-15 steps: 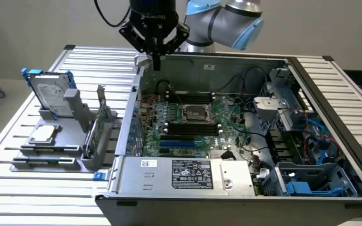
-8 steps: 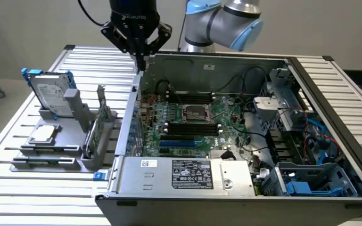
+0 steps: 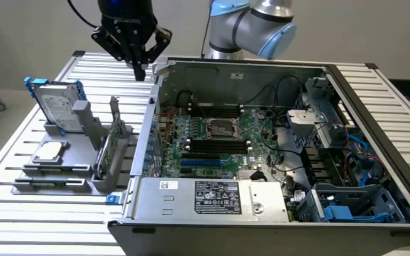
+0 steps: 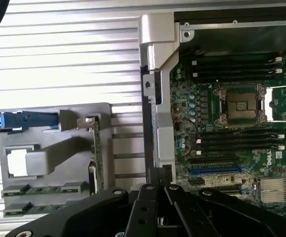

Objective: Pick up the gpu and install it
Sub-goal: 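Reach for the gpu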

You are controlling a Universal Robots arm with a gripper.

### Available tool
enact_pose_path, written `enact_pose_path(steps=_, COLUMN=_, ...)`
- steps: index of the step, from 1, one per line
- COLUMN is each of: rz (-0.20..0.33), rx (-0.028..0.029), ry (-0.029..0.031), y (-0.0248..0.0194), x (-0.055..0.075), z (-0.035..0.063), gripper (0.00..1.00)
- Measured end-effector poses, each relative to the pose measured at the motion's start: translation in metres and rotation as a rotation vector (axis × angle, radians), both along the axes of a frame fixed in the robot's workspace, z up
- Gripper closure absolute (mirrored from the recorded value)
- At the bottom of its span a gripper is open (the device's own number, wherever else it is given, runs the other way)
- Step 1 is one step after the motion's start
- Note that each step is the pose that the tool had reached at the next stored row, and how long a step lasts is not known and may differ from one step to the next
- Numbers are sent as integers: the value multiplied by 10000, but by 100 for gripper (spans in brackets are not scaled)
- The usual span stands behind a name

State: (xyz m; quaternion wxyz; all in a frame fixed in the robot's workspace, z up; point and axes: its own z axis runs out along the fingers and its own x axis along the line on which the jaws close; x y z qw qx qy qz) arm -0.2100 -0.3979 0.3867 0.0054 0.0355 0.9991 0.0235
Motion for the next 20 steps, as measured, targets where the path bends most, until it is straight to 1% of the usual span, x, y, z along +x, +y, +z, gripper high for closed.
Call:
enact_pose_path(steps=12, rz=0, rx=-33, ry=131, y=0, x=-546, z=-86, gripper=89)
enact_pose_path(steps=17, rz=1, rx=-52, ry=172, y=0, x=-772, z=-123, gripper=89)
enact_pose_path(steps=19, rz=4, rx=-79, ry=201, y=0, x=-845, z=-133, gripper=89)
enact_pose_path(steps=20, rz=23, rx=-113, ry=221, y=0, x=-858, z=-135, gripper=89)
